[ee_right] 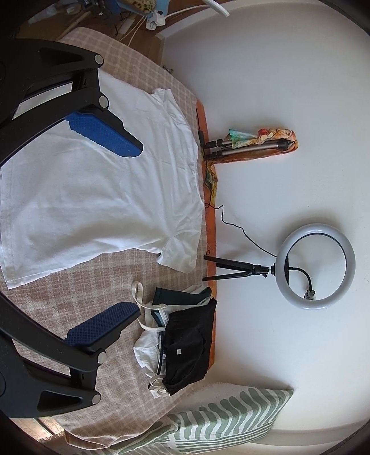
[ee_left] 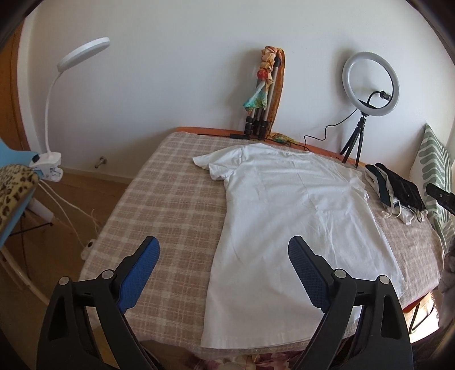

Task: Fold small clothes
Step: 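Move both grippers to one side edge of the white T-shirt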

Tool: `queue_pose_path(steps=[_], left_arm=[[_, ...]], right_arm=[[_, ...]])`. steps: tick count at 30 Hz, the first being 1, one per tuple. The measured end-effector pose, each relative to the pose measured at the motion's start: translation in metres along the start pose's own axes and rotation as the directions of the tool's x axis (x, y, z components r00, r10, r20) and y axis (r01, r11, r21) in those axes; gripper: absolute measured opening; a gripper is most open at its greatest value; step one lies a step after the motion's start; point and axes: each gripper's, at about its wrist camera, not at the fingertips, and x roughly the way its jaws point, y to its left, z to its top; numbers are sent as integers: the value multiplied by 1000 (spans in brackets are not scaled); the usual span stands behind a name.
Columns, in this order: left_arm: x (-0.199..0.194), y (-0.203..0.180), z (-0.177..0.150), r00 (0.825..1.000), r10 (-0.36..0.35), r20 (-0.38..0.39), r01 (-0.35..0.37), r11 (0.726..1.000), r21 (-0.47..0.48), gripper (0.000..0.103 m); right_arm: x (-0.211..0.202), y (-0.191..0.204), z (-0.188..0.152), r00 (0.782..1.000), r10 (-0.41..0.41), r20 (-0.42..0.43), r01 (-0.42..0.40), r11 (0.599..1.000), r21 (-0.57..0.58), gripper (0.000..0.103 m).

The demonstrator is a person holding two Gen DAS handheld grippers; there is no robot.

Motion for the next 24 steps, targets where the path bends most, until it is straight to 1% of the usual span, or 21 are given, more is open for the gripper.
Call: queue_pose_path(steps=[2, 3, 5, 6, 9, 12, 14, 15, 18, 22, 23, 24], left_arm=[[4, 10, -7, 999, -4, -32, 4, 1000, -20, 90], [6, 15, -11, 999, -16, -50, 14, 999, -28, 88], [9, 21, -22, 996, -36, -84, 33, 999, -35, 83], [11, 22, -28, 994, -40, -105, 37, 999, -32, 79], [20, 28, -43, 984, -64, -165, 58, 997, -40, 61], [30, 32, -55, 969, -98, -225, 85, 994, -66, 60], [35, 30, -61, 963, -101, -248, 89, 994, -57, 60], [38, 29, -64, 961, -101, -258, 91, 995, -48, 59], [44, 26, -70, 954, -101, -281, 95, 995, -34, 59], [51, 26, -74, 950, -91, -300, 89, 996, -18, 59], [52, 27, -74, 949, -89, -304, 86, 996, -21, 59], [54, 29, -75, 947, -93, -308, 88, 996, -29, 59]], right_arm=[[11, 8, 8, 998, 62, -33, -62, 998, 7, 103], [20, 16, 14, 993, 100, -60, -100, 995, 3, 103], [34, 34, 26, 984, 147, -100, -150, 989, -18, 103], [40, 44, 31, 979, 168, -113, -173, 984, -34, 103], [55, 80, 46, 965, 220, -142, -236, 966, -104, 102], [69, 116, 57, 944, 278, -178, -305, 941, -147, 101], [83, 139, 64, 927, 316, -205, -349, 925, -152, 101], [90, 150, 67, 921, 323, -217, -359, 921, -153, 101], [118, 182, 70, 904, 339, -261, -384, 912, -145, 99], [160, 222, 65, 902, 315, -295, -375, 910, -175, 97], [171, 231, 63, 898, 311, -310, -375, 911, -173, 97], [185, 240, 61, 890, 316, -330, -383, 909, -162, 97]])
